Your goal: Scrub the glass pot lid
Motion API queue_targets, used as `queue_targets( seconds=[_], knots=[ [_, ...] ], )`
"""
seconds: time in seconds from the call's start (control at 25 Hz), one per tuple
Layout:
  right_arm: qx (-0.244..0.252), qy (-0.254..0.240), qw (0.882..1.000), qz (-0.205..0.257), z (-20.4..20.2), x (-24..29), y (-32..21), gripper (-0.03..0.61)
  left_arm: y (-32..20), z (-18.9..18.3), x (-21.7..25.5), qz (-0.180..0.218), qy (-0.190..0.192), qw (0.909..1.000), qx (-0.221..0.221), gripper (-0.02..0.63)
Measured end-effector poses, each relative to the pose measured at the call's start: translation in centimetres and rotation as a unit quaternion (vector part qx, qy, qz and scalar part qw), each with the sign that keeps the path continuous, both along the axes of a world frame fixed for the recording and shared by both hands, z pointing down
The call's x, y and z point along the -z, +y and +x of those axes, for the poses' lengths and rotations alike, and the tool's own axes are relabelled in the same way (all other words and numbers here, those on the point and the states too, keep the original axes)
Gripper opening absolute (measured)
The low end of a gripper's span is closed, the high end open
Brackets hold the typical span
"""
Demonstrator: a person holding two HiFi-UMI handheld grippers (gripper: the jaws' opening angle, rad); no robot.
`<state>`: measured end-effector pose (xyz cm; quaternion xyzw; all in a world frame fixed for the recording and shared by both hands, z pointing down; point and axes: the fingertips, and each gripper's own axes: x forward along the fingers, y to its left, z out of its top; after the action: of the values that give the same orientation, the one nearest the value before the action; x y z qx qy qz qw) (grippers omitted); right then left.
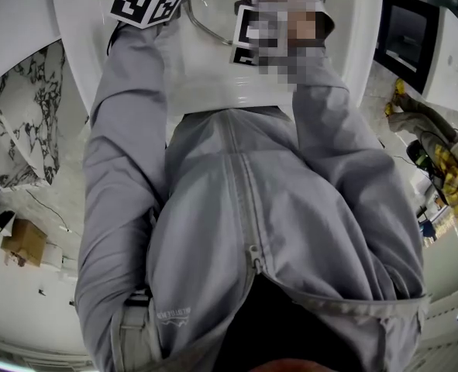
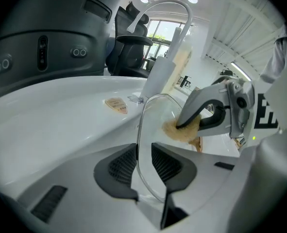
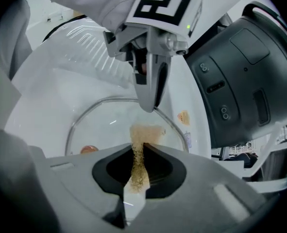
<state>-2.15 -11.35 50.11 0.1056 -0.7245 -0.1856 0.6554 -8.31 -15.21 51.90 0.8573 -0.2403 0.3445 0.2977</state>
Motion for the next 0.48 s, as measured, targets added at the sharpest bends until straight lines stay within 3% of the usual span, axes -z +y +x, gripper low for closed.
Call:
queue_targets(
  seconds=[0.48],
  knots=[
    [0.017, 0.050, 0.997, -0.048, -0.7, -2.6, 5.4, 0.035, 0.0, -0.1, -0.1, 0.001, 0.005, 1.0000, 0.007, 0.094]
  ],
)
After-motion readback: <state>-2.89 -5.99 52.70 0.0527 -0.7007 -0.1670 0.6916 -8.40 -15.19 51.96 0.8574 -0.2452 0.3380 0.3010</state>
